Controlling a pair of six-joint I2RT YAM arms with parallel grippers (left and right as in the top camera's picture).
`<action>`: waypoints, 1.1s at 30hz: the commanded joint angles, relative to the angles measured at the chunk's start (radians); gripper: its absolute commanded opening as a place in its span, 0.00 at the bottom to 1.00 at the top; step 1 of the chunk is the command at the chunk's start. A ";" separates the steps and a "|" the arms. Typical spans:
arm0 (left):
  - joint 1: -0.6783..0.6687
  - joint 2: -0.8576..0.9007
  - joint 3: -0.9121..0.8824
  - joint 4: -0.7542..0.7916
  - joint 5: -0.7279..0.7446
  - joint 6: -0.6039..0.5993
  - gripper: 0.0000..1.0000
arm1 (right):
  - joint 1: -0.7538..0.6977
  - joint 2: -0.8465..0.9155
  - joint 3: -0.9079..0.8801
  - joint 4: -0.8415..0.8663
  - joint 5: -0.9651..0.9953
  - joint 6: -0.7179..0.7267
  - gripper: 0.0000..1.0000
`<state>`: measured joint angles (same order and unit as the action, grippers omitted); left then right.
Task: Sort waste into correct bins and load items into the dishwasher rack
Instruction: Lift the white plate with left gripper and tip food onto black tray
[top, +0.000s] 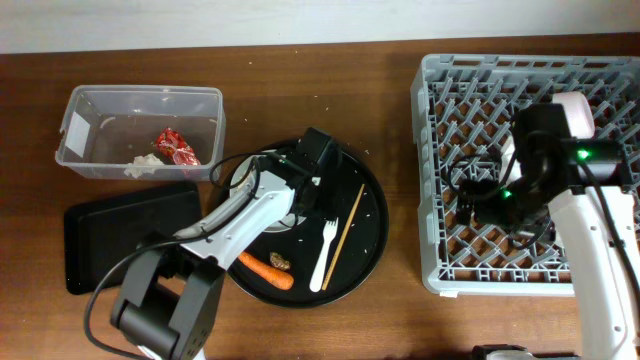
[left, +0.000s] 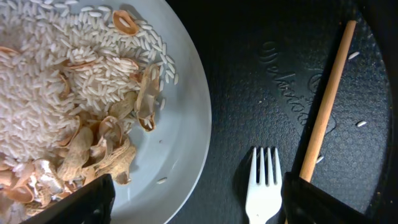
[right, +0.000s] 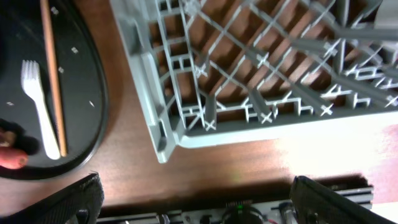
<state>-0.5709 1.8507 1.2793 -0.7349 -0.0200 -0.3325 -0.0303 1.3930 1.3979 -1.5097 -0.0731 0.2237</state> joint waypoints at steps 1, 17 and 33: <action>-0.012 0.044 0.000 0.013 -0.013 0.008 0.79 | -0.005 -0.017 -0.043 0.024 -0.001 -0.010 0.99; -0.042 0.135 -0.007 0.009 -0.135 0.008 0.36 | -0.005 -0.017 -0.045 0.034 0.005 -0.010 0.99; -0.042 0.135 0.180 -0.197 -0.135 0.015 0.01 | -0.005 -0.017 -0.045 0.034 0.006 -0.010 0.99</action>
<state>-0.6151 1.9739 1.4029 -0.9077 -0.1719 -0.3111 -0.0303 1.3922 1.3552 -1.4788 -0.0731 0.2234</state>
